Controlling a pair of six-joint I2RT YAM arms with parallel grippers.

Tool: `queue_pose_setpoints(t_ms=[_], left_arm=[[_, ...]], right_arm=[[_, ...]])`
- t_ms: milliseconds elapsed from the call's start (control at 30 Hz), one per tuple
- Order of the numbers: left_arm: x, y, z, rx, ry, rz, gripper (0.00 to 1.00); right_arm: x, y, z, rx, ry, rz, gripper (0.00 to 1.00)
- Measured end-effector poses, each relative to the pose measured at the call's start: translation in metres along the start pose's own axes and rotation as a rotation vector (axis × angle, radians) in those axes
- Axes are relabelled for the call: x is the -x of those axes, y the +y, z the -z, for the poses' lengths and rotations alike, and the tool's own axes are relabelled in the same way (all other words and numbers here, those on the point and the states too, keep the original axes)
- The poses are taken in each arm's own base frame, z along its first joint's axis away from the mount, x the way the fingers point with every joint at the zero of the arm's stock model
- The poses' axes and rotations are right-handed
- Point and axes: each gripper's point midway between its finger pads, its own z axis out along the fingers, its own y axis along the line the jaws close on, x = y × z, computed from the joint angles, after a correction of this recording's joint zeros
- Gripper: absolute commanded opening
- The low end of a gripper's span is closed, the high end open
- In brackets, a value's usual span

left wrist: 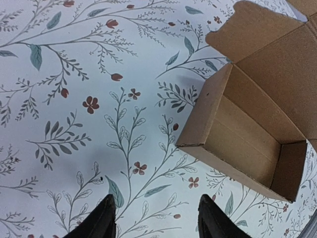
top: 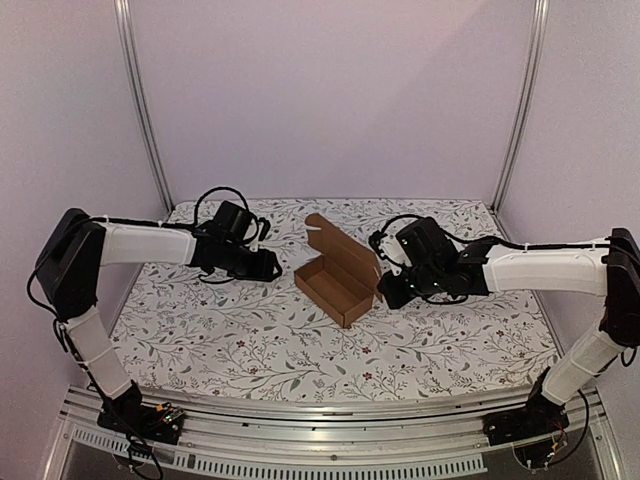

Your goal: Fold the paper box

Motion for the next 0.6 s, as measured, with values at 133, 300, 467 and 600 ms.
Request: queue_pose_setpoints(t_ms=[133, 300, 467, 600], left_arm=[[-0.001, -0.002, 0.002, 0.002, -0.002, -0.006, 0.56], [0.000, -0.010, 0.013, 0.010, -0.023, -0.028, 0.56], [-0.002, -0.029, 0.032, -0.008, -0.058, -0.070, 0.58], [-0.006, -0.041, 0.052, -0.030, -0.093, -0.099, 0.59]], right_arm=[[0.000, 0.001, 0.000, 0.004, 0.000, 0.014, 0.00], [-0.003, 0.007, 0.002, 0.043, 0.010, 0.059, 0.00], [-0.015, 0.016, 0.018, 0.114, 0.040, 0.158, 0.00], [-0.021, 0.025, 0.035, 0.181, 0.051, 0.251, 0.00]])
